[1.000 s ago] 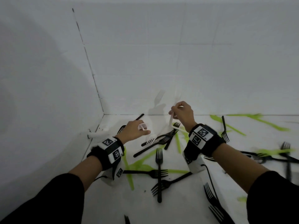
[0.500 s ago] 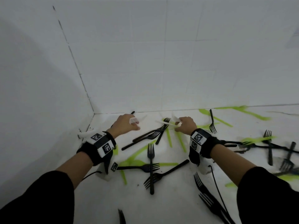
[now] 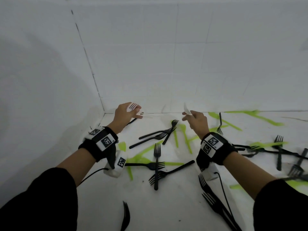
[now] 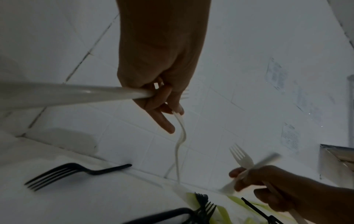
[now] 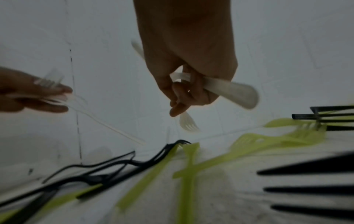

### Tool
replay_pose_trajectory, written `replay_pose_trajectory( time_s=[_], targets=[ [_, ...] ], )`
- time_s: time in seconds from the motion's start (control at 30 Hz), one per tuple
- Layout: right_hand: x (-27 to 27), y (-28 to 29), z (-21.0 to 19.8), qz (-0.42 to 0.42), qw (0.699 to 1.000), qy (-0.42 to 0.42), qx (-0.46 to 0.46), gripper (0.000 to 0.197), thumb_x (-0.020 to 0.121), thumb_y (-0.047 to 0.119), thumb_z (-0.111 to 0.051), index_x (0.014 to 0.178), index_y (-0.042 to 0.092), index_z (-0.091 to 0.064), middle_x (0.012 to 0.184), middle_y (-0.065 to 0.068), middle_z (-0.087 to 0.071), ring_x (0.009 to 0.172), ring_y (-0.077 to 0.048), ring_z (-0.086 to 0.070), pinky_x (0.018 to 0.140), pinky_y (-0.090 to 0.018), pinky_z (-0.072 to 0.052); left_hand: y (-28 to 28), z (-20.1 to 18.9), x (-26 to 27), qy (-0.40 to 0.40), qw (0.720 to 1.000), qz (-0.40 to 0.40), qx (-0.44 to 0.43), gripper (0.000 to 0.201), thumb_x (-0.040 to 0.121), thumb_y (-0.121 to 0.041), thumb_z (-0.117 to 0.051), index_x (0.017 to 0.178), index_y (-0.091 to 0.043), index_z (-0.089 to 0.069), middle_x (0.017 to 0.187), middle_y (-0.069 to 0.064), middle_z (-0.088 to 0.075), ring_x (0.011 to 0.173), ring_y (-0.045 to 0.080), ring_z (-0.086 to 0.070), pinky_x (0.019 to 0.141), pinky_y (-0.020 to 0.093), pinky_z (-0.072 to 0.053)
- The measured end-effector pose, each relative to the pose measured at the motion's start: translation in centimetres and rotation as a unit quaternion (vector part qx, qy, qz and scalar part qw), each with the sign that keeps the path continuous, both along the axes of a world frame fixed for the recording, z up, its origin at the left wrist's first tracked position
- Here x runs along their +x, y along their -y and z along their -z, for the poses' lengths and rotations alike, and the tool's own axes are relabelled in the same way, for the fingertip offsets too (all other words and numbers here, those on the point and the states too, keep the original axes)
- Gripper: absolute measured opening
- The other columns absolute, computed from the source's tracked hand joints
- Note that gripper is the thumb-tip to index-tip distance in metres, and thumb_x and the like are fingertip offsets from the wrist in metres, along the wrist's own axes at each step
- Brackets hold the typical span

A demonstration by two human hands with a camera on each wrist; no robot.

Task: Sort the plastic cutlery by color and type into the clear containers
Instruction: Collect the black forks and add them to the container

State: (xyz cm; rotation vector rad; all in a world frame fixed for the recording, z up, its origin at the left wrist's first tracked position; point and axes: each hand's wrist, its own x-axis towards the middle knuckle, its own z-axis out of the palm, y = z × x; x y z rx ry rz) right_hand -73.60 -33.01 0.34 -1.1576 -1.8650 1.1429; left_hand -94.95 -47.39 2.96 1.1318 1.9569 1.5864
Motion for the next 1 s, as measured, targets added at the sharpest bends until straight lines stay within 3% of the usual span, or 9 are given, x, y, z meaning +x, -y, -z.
replay_pose_trajectory(
  time_s=[0.1,0.17,0.23,0.3,0.47,0.63,0.73,0.83,1.0],
  targets=[
    [0.8,2.0,-0.5,-0.051,0.997,-0.013,0.055,0.036,0.078,0.026,-0.045,0.107,0.022,-0.066,0.097,0.001,-0.067,0.08,-0.016,-0.055,0.073,-0.034,-0.05,0.3,0.2,1.0,0.009,0.999,-0.038,0.01,0.004,0.087,-0.006,-0.062,0.087,-0.009,-0.064,0.079,-0.001,-0.064,0.054,0.002,-0.066,0.048,0.007,-0.039],
    [2.0,2.8,-0.4,-0.093,0.992,-0.006,0.079,0.045,0.081,0.004,-0.045,0.121,0.021,-0.061,0.114,0.001,-0.065,0.095,-0.018,-0.058,0.08,-0.038,-0.052,0.4,-0.1,2.3,-0.005,0.999,-0.042,0.024,0.005,0.086,-0.005,-0.064,0.091,-0.004,-0.065,0.077,0.0,-0.063,0.05,-0.002,-0.062,0.05,0.005,-0.041],
    [2.2,3.4,0.0,-0.148,0.986,-0.01,0.073,0.064,0.075,-0.007,-0.043,0.13,0.023,-0.054,0.13,0.006,-0.057,0.107,-0.011,-0.056,0.088,-0.032,-0.049,0.6,-0.5,2.9,-0.038,0.998,-0.038,0.034,0.008,0.084,-0.007,-0.067,0.091,-0.004,-0.066,0.075,-0.002,-0.063,0.051,-0.006,-0.06,0.054,0.004,-0.042],
    [2.9,4.2,-0.1,-0.18,0.981,-0.015,0.068,0.057,0.083,-0.003,-0.046,0.132,0.025,-0.052,0.131,0.012,-0.054,0.092,0.003,-0.058,0.087,-0.02,-0.046,0.7,-0.9,3.6,-0.09,0.996,-0.016,0.016,0.008,0.083,-0.012,-0.069,0.09,-0.008,-0.068,0.072,-0.011,-0.065,0.056,-0.01,-0.059,0.06,0.001,-0.04],
    [4.5,5.7,-1.1,-0.12,0.987,0.005,0.106,0.028,0.082,0.044,-0.066,0.104,0.028,-0.069,0.096,0.015,-0.068,0.064,0.009,-0.053,0.07,-0.008,-0.041,1.6,-2.8,6.4,-0.11,0.986,0.124,-0.019,0.009,0.082,-0.005,-0.068,0.091,-0.007,-0.068,0.061,-0.015,-0.066,0.056,-0.006,-0.059,0.06,0.004,-0.04],
    [5.0,7.3,-1.6,-0.165,0.985,-0.009,0.043,0.018,0.075,0.025,-0.077,0.09,0.017,-0.071,0.081,0.0,-0.065,0.077,-0.004,-0.056,0.068,-0.014,-0.04,1.8,-3.2,9.2,-0.014,0.994,0.106,0.006,0.005,0.088,-0.004,-0.061,0.088,-0.009,-0.063,0.063,-0.006,-0.061,0.051,-0.005,-0.055,0.038,0.008,-0.028],
    [5.1,7.8,-1.0,-0.124,0.99,-0.061,0.007,0.012,0.073,0.015,-0.078,0.082,0.012,-0.071,0.077,-0.008,-0.068,0.066,-0.003,-0.055,0.061,-0.012,-0.04,1.4,-2.3,10.6,0.101,0.994,0.046,0.018,0.01,0.093,-0.013,-0.055,0.085,-0.017,-0.059,0.071,-0.004,-0.059,0.063,0.003,-0.057,0.037,0.01,-0.023],
    [4.8,8.5,-1.2,-0.094,0.991,-0.058,0.07,0.012,0.073,0.014,-0.076,0.084,0.009,-0.074,0.059,0.003,-0.057,0.051,0.004,-0.051,0.055,-0.009,-0.037,0.8,-1.7,12.7,0.268,0.963,0.013,0.031,0.019,0.094,-0.026,-0.053,0.08,-0.015,-0.05,0.071,-0.003,-0.051,0.063,0.007,-0.05,0.035,0.011,-0.024],
    [4.3,9.9,-0.9,-0.104,0.982,-0.038,0.153,0.026,0.074,0.01,-0.073,0.056,0.024,-0.062,0.039,0.01,-0.044,0.048,-0.001,-0.047,0.051,-0.013,-0.034,0.8,-1.2,15.0,0.307,0.95,0.036,0.047,0.024,0.095,-0.011,-0.05,0.072,-0.007,-0.054,0.058,-0.001,-0.06,0.047,0.007,-0.056,0.047,0.018,-0.042]
  ],
)
